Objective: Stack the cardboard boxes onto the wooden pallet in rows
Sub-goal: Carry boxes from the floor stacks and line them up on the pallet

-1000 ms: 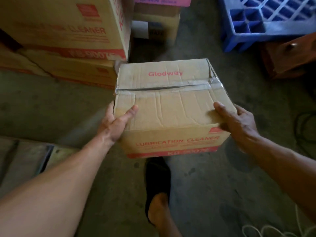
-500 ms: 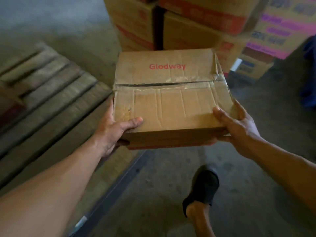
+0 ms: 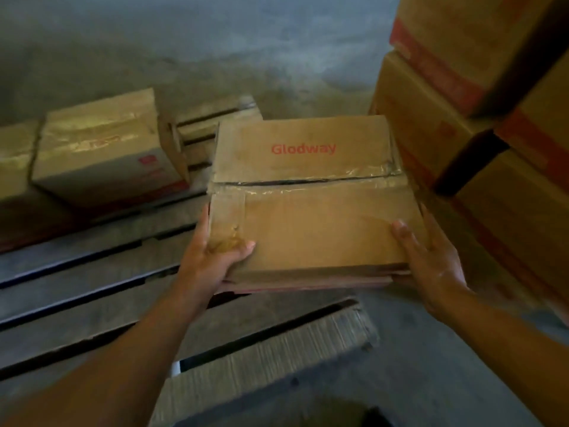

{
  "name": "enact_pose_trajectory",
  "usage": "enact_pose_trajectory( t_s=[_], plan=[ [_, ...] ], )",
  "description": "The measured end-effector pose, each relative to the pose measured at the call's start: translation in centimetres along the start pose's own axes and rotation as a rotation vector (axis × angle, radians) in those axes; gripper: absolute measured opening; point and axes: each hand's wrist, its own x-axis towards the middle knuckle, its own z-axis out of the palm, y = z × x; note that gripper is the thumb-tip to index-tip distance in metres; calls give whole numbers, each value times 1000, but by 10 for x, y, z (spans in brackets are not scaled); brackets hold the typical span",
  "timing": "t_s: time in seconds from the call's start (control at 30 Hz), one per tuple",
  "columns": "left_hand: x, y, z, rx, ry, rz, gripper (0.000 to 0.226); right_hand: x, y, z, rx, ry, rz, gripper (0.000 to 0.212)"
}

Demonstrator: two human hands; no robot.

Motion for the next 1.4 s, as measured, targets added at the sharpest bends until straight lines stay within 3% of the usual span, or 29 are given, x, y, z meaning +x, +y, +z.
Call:
enact_pose_trajectory(
  t_s=[0.4,0.53,0.6,0.83,1.07,1.4],
  plan=[
    [76,22,-16,-26,159,146,73,111,-29,90,-37,-161,-122,61],
    [124,29,-24,-116,206,77,77,154,-54,129,71,-213,4,72],
    [155,33,-29,-147,232,56,72,179,-66,152,86,-236,17,67],
    [272,58,-55,-79,294,-22,72,267,-104,233,74,-236,62,69],
    [361,88,-87,4,352,-89,87,334,-149,310,24,-265,88,67],
    [422,75,-98,39,397,-119,84,374,-140,361,-16,-262,134,68]
  ],
)
